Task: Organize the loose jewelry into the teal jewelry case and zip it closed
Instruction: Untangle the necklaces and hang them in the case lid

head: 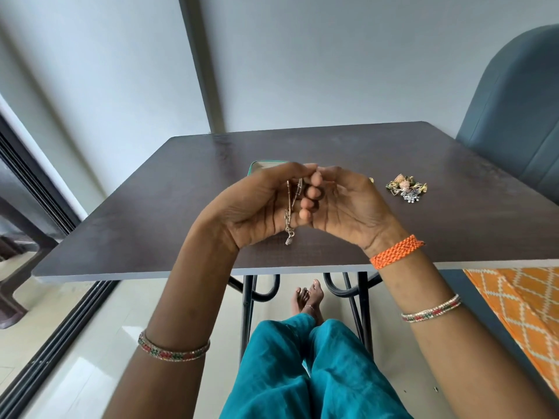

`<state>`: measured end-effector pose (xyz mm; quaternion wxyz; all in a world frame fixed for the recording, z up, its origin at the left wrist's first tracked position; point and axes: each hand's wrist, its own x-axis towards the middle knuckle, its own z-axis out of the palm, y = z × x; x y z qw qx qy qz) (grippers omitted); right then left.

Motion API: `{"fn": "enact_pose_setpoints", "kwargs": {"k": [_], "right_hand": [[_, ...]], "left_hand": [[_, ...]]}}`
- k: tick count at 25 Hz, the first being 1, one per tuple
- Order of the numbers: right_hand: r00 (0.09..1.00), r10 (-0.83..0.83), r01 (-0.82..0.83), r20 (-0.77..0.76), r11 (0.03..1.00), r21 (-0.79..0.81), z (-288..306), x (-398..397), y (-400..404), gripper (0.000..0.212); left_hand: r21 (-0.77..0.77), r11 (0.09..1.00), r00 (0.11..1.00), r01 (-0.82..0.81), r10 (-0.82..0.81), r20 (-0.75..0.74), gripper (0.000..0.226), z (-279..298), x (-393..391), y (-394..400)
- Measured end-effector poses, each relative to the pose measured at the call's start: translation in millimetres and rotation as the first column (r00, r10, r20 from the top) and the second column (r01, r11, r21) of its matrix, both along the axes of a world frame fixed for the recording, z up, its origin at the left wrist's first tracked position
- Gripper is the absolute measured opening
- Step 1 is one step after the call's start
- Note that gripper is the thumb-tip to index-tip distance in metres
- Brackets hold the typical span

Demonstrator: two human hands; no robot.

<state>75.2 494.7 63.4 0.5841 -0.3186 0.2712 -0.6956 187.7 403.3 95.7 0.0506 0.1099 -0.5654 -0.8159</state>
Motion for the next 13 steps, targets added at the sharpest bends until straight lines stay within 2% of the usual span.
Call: {"fn": "enact_pose_setpoints", "kwargs": {"k": [3,6,10,11,13], "right_hand": [[1.0,0.022,-0.023,-0.014,0.997,-0.074,-13,-7,3,0.032],[0.992,-0.064,0.056,-0.109,0.995,-0.082,-20,-8,-1,0.015],[0.958,-0.141,0.14,-0.251,0.99,-0.022,-20,-13,-4,0.011],[0.951,-0.147,0.152,-0.272,0.988,0.0,-19,-16,-3,0.013],[0.939,-0.182,0.198,-0.291,0.98,0.028,-20,-21,-1,0.013]], "left_hand": [[-0.076,0.992,0.993,-0.098,0.102,0.059,0.034,-3,-3,-4],[-0.217,0.961,0.983,-0.172,0.182,0.026,0.026,-4,-6,-5],[-0.484,0.817,0.939,-0.313,0.343,-0.028,0.022,-8,-9,-1],[-0.476,0.818,0.935,-0.324,0.354,-0.027,0.025,-9,-9,-2],[-0.329,0.902,0.954,-0.278,0.299,0.014,0.029,-12,-8,-3]]}}
